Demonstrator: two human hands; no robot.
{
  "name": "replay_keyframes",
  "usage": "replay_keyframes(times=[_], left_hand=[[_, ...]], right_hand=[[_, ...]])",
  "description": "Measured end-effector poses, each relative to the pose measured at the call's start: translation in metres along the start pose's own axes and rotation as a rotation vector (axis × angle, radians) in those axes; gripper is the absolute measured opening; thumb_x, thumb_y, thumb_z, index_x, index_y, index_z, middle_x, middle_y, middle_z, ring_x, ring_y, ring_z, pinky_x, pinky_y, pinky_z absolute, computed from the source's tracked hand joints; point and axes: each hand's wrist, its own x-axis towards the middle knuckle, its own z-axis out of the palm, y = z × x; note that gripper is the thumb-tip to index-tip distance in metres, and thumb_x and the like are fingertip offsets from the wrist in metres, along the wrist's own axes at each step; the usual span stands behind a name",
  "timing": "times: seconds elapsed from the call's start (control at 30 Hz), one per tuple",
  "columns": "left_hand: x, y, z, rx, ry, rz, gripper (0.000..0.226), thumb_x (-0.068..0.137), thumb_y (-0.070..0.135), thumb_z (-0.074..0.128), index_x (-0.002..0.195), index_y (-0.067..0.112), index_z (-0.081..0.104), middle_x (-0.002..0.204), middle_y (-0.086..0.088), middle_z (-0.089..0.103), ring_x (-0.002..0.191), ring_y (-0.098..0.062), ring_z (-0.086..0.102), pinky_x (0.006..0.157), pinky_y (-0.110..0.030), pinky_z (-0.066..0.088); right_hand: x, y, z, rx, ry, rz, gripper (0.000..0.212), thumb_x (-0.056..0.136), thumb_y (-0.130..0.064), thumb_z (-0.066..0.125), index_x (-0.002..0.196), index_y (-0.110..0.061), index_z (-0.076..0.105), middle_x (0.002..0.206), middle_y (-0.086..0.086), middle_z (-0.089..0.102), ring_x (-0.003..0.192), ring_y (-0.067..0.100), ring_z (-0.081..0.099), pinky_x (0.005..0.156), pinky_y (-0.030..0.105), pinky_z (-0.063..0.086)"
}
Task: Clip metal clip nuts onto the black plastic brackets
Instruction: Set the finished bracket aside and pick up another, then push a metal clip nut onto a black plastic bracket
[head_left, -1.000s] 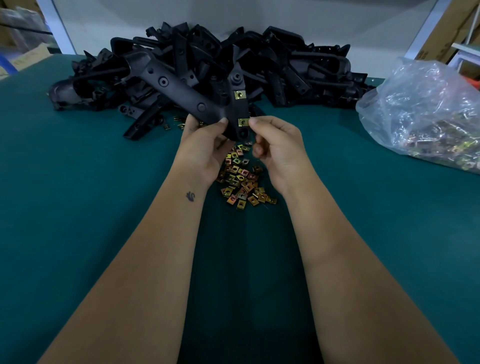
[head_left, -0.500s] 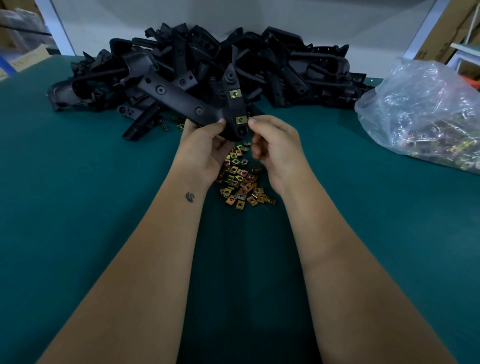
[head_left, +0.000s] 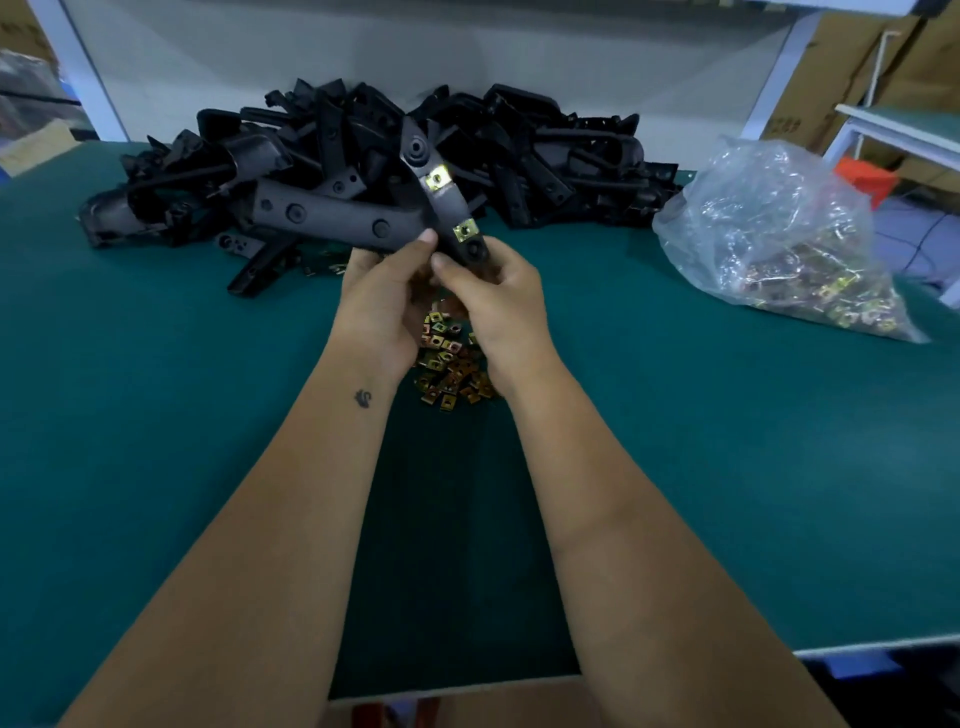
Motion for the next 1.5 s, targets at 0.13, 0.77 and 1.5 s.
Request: replay_keyframes(times=[0.13,0.77,1.5], left_hand=[[-0.011,-0.007,0.022,0.082,-0.043,-0.008,0.015,0.097,0.006,0.059,0.112,0.005,0.061,0.099,-0.010,0.073,0.083,-0.020,0.070,0.076,-0.038,0.057],[-0.161,-0.129,0.206,0.406,-0.627,-0.229,0.013,0.096,0.007,0.063,0.096,0.019,0.067,0.097,-0.003,0.069,0.077,-0.009,0.072,0.067,-0.020,0.056],[-0.323,-0.303,0.181,1.285,-1.544,-0.773,0.051,0.096,0.043,0.057,0.145,0.036,0.044,0.134,0.002,0.054,0.113,-0.015,0.057,0.087,-0.026,0.048]], right_hand=[[-0.011,-0.008,-0.015,0.117,0.159,-0.023,0.018,0.090,-0.006,0.067,0.078,-0.019,0.066,0.068,-0.009,0.066,0.065,0.005,0.061,0.063,0.022,0.053],[-0.158,-0.081,-0.278,0.027,1.224,-0.184,0.009,0.095,-0.012,0.056,0.089,-0.019,0.053,0.068,-0.003,0.042,0.057,0.012,0.039,0.052,0.022,0.037],[-0.380,-0.016,-0.418,-0.668,1.436,0.726,0.047,0.093,-0.005,0.050,0.137,-0.021,0.050,0.098,0.001,0.064,0.091,0.026,0.062,0.066,0.039,0.054]])
